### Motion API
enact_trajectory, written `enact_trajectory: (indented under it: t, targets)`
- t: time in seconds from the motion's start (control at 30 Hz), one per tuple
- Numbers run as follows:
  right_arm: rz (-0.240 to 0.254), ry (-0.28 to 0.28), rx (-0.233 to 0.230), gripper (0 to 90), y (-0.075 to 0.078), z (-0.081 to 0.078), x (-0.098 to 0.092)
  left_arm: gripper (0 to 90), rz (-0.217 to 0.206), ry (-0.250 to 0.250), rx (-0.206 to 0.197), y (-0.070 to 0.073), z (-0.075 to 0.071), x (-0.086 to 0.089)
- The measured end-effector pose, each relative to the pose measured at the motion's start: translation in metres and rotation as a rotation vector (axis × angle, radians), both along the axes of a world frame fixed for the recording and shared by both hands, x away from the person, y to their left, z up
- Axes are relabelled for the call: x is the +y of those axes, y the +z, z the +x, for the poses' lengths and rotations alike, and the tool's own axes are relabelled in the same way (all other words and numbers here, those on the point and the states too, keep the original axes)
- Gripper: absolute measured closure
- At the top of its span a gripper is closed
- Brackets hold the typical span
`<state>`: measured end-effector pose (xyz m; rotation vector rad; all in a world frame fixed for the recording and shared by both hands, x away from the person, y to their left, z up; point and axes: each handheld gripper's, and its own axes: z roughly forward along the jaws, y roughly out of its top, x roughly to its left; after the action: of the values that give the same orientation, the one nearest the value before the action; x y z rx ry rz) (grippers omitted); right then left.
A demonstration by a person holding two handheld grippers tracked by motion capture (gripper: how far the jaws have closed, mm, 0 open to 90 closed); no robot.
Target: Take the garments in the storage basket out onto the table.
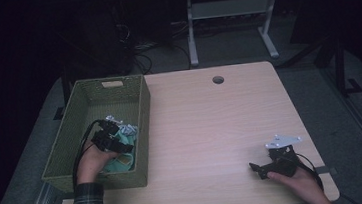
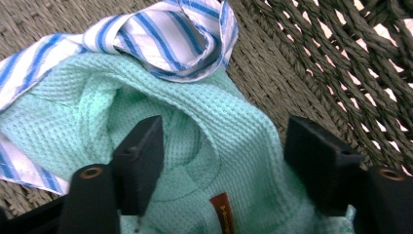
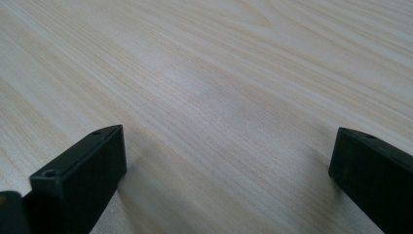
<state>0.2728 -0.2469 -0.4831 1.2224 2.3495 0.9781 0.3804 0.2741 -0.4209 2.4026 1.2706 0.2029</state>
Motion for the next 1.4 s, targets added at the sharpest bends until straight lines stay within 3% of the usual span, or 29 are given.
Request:
enact_trajectory:
  t: [0.37, 0.53, 0.67, 1.03, 1.4]
  targets:
    - [0.000, 0.000, 0.000, 0.0, 0.000, 0.000, 0.000, 66.9, 0.023, 0.004, 0.058, 0.000, 0.000, -0.002]
    - [0.000, 0.000, 0.000, 0.0, 0.000, 0.000, 0.000, 76.9, 0.037, 0.016, 0.080, 0.001, -0.001, -0.002]
    - [0.000, 0.000, 0.000, 0.0, 0.000, 0.000, 0.000, 79.5, 0.032, 0.019, 0.079, 0.003, -0.001, -0.001]
    - [0.000, 0.000, 0.000, 0.0, 0.000, 0.000, 0.000, 80.6, -0.090, 0.049, -0.039, 0.022, -0.005, 0.012]
    - [0.000, 0.000, 0.000, 0.0, 0.000, 0.000, 0.000, 80.7, -0.256, 0.071, -0.173, 0.040, -0.012, 0.027]
